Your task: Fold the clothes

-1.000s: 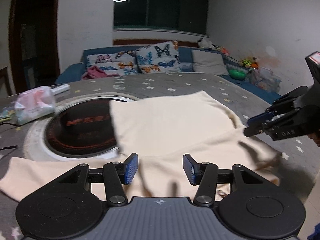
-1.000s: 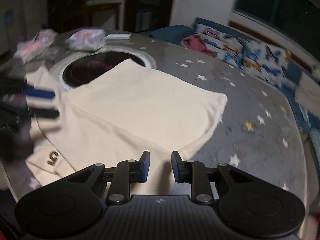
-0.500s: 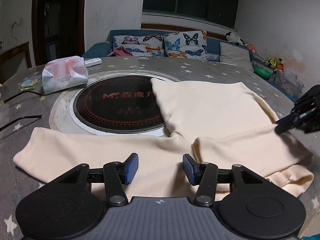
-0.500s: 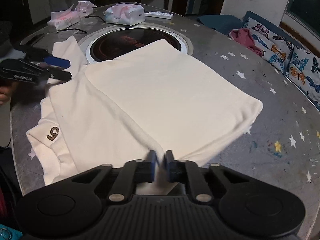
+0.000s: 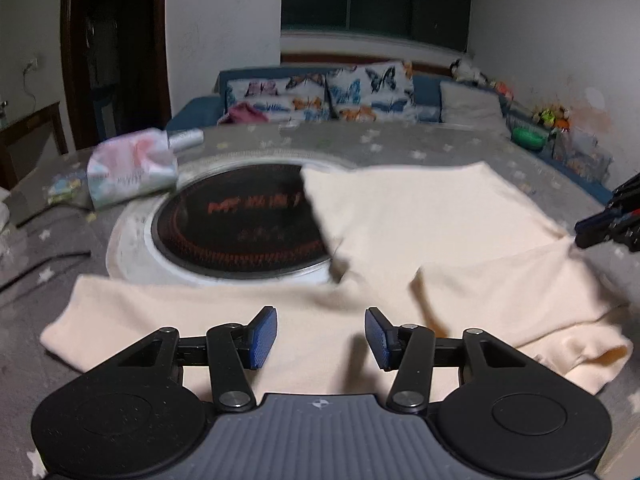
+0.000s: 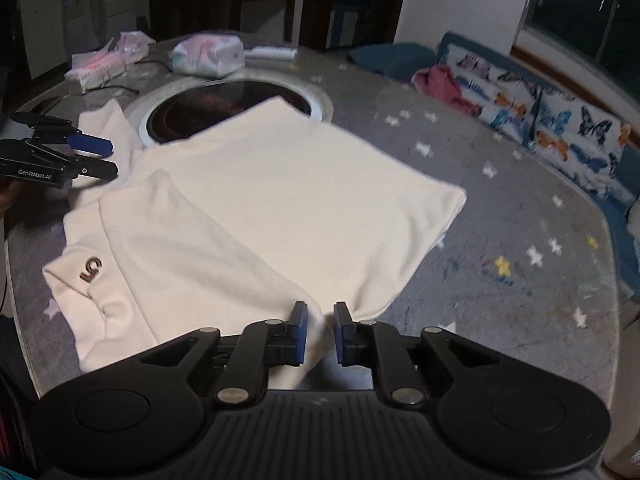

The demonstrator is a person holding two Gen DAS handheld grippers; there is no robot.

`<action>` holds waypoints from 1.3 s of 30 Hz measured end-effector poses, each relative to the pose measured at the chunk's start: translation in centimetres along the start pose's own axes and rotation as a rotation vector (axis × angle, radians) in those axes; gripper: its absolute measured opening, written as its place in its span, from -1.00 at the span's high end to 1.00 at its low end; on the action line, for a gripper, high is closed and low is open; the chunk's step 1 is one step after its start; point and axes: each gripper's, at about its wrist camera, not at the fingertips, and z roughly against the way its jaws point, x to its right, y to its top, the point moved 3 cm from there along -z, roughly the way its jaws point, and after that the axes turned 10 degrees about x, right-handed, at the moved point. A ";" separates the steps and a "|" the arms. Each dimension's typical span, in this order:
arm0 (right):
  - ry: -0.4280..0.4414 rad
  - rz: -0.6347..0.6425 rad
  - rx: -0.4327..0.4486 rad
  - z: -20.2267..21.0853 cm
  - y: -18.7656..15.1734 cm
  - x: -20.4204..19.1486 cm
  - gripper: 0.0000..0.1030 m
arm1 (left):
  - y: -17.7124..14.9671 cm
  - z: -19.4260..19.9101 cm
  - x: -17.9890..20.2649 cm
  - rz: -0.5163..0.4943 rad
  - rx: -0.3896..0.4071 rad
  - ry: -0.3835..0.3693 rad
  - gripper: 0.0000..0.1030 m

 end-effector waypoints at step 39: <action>0.027 -0.038 0.087 -3.6 3.2 -9.1 0.65 | -1.6 4.3 -7.7 0.152 0.031 0.302 0.09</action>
